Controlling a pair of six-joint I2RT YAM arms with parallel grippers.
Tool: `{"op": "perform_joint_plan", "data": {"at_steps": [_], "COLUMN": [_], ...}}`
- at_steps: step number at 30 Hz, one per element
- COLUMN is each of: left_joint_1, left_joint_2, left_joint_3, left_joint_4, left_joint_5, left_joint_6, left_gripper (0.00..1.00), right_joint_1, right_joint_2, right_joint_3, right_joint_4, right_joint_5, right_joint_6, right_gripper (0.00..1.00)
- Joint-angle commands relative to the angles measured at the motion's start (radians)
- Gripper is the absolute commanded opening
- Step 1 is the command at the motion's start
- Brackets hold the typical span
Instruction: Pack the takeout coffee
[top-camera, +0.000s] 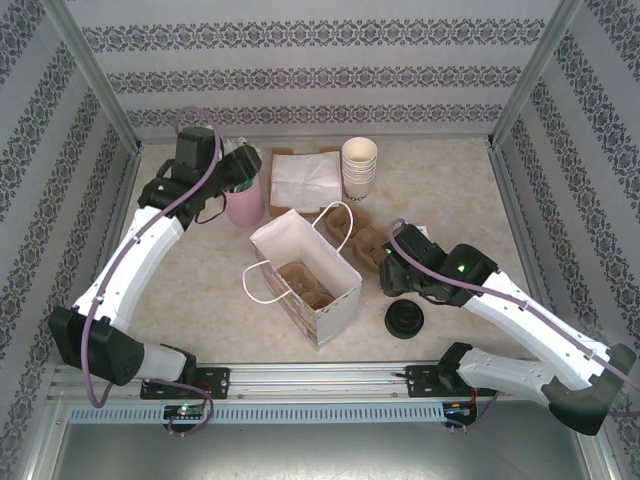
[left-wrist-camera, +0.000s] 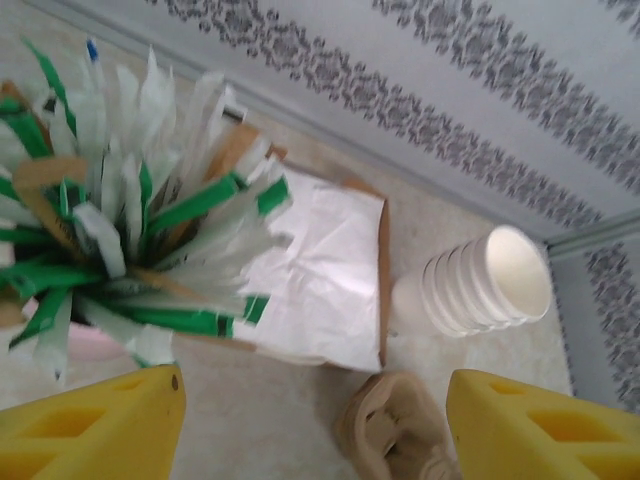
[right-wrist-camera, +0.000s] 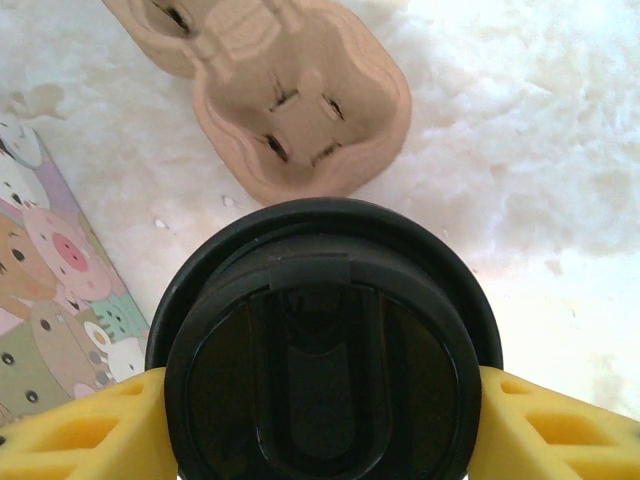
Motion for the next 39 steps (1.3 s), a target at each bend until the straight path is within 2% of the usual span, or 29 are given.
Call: {"op": "perform_joint_plan", "data": {"at_steps": [1, 3, 8, 14, 24, 31, 35, 39], "left_joint_1": [0.018, 0.021, 0.03, 0.034, 0.037, 0.037, 0.037, 0.038], "left_joint_2": [0.049, 0.089, 0.145, 0.063, -0.001, -0.007, -0.012, -0.049], "left_joint_3": [0.083, 0.115, 0.149, 0.082, 0.092, 0.099, 0.134, 0.059], "left_joint_4": [-0.018, -0.038, -0.036, -0.127, -0.354, -0.36, -0.381, -0.228], "left_joint_5": [0.026, 0.03, 0.129, 0.214, 0.34, 0.405, 0.359, 0.313], "left_joint_6": [-0.051, -0.056, -0.061, -0.071, -0.063, -0.049, -0.023, -0.005], "left_gripper": [0.69, 0.69, 0.64, 0.62, 0.61, 0.62, 0.64, 0.65], "right_joint_1": [-0.007, -0.01, -0.006, -0.005, -0.006, -0.01, -0.01, 0.005], "right_joint_2": [-0.023, -0.025, -0.006, -0.026, -0.136, -0.068, 0.006, 0.049], "right_joint_3": [0.014, 0.009, -0.018, -0.002, 0.112, 0.348, 0.508, 0.641], "right_joint_4": [-0.119, -0.108, -0.021, -0.044, -0.138, -0.165, -0.122, -0.077], "right_joint_5": [0.015, 0.014, -0.016, 0.095, 0.113, 0.137, 0.088, 0.042], "right_joint_6": [0.029, 0.047, 0.123, 0.22, 0.328, 0.208, 0.146, 0.062], "right_gripper": [0.63, 0.64, 0.63, 0.64, 0.63, 0.64, 0.62, 0.62]}}
